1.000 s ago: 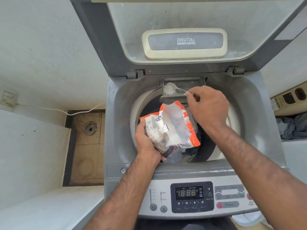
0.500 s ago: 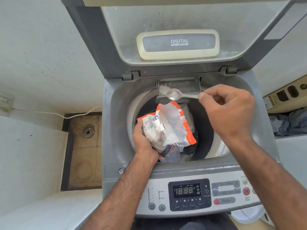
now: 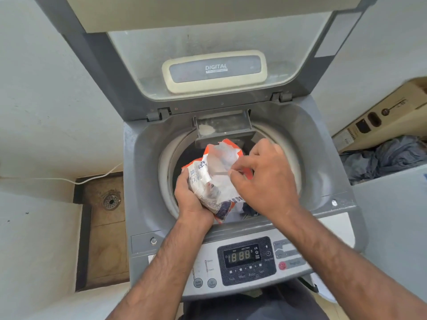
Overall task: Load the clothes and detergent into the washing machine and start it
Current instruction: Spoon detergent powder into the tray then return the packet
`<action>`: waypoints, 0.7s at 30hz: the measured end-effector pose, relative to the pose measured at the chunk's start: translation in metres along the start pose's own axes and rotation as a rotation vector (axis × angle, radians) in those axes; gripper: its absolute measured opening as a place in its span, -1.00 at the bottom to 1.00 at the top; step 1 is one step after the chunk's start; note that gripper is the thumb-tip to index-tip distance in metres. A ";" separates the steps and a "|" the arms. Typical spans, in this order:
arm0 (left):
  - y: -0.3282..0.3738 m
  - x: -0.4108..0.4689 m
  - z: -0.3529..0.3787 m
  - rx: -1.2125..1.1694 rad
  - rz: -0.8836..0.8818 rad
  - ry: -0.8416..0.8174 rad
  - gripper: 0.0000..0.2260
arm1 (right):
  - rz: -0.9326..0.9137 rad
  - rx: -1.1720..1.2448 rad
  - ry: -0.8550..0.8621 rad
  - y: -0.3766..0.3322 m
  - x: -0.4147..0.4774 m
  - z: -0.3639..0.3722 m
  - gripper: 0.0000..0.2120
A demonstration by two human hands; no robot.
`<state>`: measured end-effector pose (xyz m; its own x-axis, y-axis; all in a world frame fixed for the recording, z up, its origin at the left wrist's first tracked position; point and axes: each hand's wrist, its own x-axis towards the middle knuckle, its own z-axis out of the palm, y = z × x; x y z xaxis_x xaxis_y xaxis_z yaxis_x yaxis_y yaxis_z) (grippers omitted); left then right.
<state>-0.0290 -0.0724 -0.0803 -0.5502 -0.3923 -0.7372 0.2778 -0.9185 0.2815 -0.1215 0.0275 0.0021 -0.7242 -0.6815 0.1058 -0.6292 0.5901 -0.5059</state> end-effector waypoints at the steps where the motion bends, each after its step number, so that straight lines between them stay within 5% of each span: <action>1: -0.002 -0.005 0.005 0.000 -0.003 -0.017 -0.42 | 0.004 -0.030 0.000 0.002 -0.003 -0.001 -0.92; 7: -0.012 -0.017 0.029 0.108 0.000 -0.064 -0.43 | -0.019 -0.086 0.004 0.022 -0.023 -0.022 -0.93; 12: -0.033 -0.023 0.051 0.145 -0.061 -0.114 -0.46 | 0.058 0.315 0.015 0.039 -0.041 -0.064 -0.16; 14: -0.044 -0.028 0.064 0.150 -0.097 -0.154 -0.46 | 0.152 0.536 0.017 0.053 -0.050 -0.075 -0.02; 18: -0.072 -0.037 0.089 0.182 -0.190 -0.242 -0.49 | 0.357 1.060 0.023 0.086 -0.072 -0.094 -0.04; 21: -0.101 -0.043 0.109 0.236 -0.246 -0.291 -0.60 | 0.401 1.231 0.056 0.102 -0.087 -0.108 -0.37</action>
<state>-0.1192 0.0315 -0.0103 -0.7853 -0.1276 -0.6058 -0.0577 -0.9592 0.2768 -0.1532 0.1941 0.0336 -0.8301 -0.5143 -0.2153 0.2831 -0.0560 -0.9575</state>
